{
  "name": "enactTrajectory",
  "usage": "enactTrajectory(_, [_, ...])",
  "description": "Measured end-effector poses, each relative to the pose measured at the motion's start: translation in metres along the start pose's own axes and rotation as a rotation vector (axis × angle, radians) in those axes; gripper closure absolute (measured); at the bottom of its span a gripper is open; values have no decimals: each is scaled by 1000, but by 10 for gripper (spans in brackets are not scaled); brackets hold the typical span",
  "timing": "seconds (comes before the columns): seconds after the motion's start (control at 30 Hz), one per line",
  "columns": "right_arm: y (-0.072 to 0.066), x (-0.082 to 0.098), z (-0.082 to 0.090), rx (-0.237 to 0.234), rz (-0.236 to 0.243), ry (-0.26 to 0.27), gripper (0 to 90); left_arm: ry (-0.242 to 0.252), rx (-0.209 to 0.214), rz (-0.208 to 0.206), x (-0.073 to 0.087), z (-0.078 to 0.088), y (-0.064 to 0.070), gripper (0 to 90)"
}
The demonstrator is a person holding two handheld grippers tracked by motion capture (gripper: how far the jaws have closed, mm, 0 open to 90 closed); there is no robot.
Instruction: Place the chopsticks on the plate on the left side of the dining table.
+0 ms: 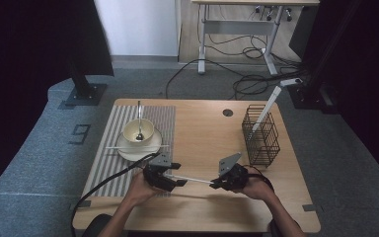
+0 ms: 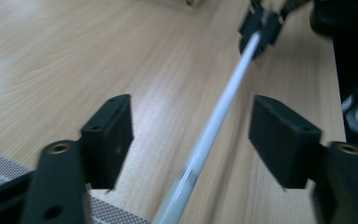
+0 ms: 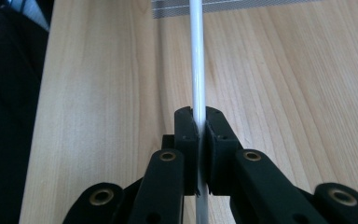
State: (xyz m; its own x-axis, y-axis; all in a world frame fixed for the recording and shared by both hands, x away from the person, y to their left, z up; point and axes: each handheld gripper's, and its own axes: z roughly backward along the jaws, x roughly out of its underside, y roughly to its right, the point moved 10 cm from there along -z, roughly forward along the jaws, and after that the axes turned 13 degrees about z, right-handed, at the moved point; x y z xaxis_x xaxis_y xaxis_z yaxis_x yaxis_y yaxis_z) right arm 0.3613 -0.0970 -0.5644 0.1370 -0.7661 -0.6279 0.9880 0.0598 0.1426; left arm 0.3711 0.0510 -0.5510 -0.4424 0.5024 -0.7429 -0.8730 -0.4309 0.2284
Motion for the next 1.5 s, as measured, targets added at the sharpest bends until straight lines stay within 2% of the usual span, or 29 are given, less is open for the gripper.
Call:
enactTrajectory(0.17, [0, -5, 2, -26, 38, -24, 850, -64, 12, -71, 7, -8, 9, 442])
enactTrajectory(0.27, [0, -6, 3, -41, 53, -33, 850, -74, 23, -85, 8, -10, 12, 501])
enactTrajectory(0.57, [-3, -5, 2, -89, 80, -74, 850, -88, 59, -97, 11, -9, 15, 651])
enactTrajectory(0.93, [-3, -7, 0, -107, 106, -107, 849, -131, 105, -102, 17, -11, 19, 771])
enactTrajectory(1.2, [-4, -6, -1, -114, 119, -113, 842, -152, 145, -123, 20, -11, 23, 818])
enactTrajectory(1.37, [-3, -6, 0, -104, 122, -101, 824, -139, 159, -125, 17, -9, 26, 835])
enactTrajectory(1.5, [0, -6, 0, -84, 101, -89, 747, -126, 160, -121, 15, -7, 27, 838])
